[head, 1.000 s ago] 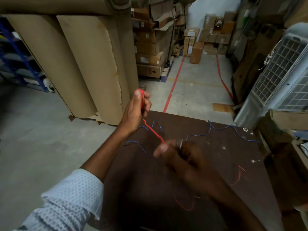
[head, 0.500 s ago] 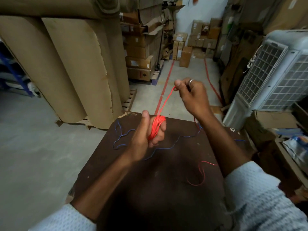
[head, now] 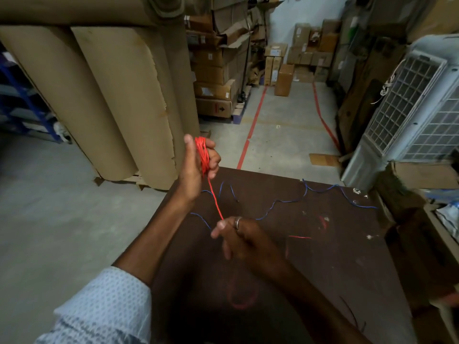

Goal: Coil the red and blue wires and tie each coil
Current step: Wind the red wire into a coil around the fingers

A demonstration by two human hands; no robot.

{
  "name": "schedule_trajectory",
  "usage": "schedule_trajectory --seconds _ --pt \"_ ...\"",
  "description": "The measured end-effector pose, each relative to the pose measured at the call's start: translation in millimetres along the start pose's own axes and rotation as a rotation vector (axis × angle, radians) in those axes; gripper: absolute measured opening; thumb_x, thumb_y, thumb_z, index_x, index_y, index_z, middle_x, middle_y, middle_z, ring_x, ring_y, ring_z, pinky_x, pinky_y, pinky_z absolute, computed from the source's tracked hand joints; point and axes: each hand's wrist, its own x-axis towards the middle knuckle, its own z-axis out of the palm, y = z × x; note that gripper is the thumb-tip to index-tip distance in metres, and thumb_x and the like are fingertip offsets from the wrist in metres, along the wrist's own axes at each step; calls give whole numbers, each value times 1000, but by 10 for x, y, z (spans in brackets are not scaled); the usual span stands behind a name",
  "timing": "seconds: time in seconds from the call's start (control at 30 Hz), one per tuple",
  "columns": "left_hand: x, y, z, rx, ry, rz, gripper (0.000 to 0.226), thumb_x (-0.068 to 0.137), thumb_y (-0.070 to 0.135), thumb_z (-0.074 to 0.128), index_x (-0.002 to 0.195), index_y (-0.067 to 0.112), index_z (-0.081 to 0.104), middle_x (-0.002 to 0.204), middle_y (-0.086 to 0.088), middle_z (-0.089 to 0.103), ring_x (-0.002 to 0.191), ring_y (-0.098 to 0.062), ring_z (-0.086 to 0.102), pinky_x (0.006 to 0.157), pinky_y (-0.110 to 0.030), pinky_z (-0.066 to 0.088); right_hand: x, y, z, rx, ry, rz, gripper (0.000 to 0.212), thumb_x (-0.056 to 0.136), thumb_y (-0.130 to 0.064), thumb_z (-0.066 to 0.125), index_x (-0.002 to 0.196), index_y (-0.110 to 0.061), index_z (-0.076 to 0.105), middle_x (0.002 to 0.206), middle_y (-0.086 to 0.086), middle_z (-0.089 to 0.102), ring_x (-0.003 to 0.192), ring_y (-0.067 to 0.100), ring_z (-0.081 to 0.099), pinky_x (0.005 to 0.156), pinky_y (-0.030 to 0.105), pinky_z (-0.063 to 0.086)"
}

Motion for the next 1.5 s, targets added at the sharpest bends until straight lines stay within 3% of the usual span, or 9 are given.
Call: schedule_trajectory --seconds 0.17,0.27,0.37,0.63,0.8,0.9,1.1,1.33,1.5 --pt "-46 -154 -6 150 -31 6 76 80 86 34 96 14 52 58 3 48 46 -12 39 50 -24 37 -164 -541 -349 13 -56 -27 22 103 -25 53 95 -14 70 61 3 68 47 10 55 46 23 44" --pt "-141 -162 57 251 -75 -2 68 90 75 25 97 14 54 63 -4 46 50 -17 40 53 -31 35 -137 -857 -592 -35 -38 -122 29 102 -22 55 88 -4 72 57 10 65 43 2 53 45 15 41" --pt "-258 -161 125 361 -160 0 66 100 58 13 94 7 55 65 -13 44 58 -22 41 58 -32 38 16 -1097 -874 -136 98 -216 32 101 -21 57 79 -3 72 51 1 59 39 0 48 45 8 34" --pt "-473 -48 359 188 -388 -22 73 90 78 22 94 14 56 57 -3 39 51 -18 31 55 -37 27 923 -874 -1437 -364 443 -311 34 101 -34 56 72 -20 67 59 9 61 47 4 48 53 25 39" --pt "-383 152 455 -19 -397 -61 66 95 57 4 93 8 48 56 -3 37 46 -13 29 50 -31 25 1163 -311 -1184 -232 354 -200 37 103 -28 53 68 -22 63 50 -11 51 49 -1 44 56 26 36" --pt "-261 201 423 -92 -361 -40 67 95 57 2 92 9 49 55 -2 39 44 -12 31 49 -29 25 1050 34 -722 -65 213 -134 43 105 -24 42 68 -15 61 59 3 67 52 -5 47 55 13 36" --pt "7 138 225 -139 -159 -27 67 98 59 6 95 11 53 58 1 44 45 -11 36 48 -22 33 531 235 -101 118 110 35 43 107 -28 45 76 -7 66 45 -8 41 37 0 36 42 16 29" --pt "259 -35 -35 98 36 -6 58 96 56 9 99 16 50 57 8 47 44 -8 38 47 -20 33 29 -269 -183 89 5 -2 29 104 -22 50 97 0 69 48 -6 55 41 3 50 45 17 41" --pt "125 -240 -82 310 -20 36 58 99 55 16 102 12 54 64 -1 48 54 -16 40 56 -28 35 -104 -735 -513 92 4 -133 36 98 -26 55 94 7 67 52 -7 53 46 2 46 47 19 39"
